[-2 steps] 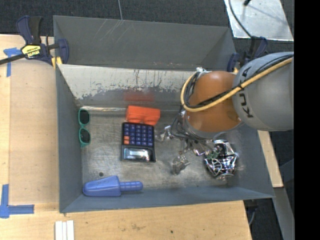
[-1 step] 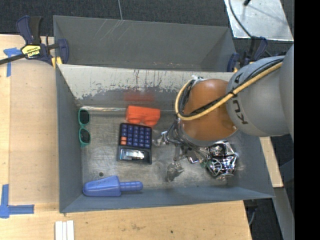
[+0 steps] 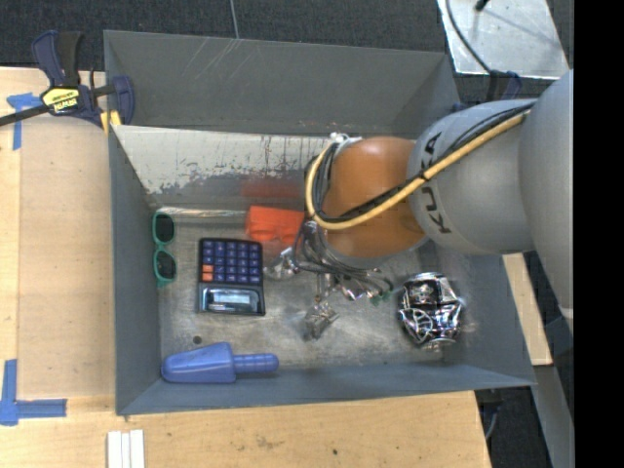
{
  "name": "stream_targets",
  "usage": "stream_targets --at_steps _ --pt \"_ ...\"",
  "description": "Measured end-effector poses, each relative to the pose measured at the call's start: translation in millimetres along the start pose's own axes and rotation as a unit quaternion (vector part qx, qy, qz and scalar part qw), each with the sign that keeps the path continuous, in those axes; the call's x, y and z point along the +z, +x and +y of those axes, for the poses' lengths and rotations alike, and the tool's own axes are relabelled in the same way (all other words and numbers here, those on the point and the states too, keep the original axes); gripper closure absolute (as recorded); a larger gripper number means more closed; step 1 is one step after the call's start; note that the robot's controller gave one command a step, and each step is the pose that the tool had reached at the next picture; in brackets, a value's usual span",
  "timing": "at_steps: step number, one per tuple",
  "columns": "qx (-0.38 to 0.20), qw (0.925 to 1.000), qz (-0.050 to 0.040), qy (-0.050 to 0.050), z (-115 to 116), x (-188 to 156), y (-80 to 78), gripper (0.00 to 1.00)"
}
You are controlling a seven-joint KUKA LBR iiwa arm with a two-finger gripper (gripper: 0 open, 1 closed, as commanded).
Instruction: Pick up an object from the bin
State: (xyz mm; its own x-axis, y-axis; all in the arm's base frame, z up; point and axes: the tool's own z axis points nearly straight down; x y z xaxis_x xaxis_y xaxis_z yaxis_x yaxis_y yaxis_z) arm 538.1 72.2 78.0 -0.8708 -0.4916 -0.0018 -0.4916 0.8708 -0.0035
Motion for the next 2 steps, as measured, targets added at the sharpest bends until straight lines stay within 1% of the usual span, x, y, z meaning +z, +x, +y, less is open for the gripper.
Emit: stream_targets --at_steps 1,2 --pt "0.005 1.0000 -0.0049 -0.001 11.9 1.3 -13.3 0.00" --pt "-0.021 0.9998 -0.0034 -0.003 -27.8 2.8 -19.5 0.00"
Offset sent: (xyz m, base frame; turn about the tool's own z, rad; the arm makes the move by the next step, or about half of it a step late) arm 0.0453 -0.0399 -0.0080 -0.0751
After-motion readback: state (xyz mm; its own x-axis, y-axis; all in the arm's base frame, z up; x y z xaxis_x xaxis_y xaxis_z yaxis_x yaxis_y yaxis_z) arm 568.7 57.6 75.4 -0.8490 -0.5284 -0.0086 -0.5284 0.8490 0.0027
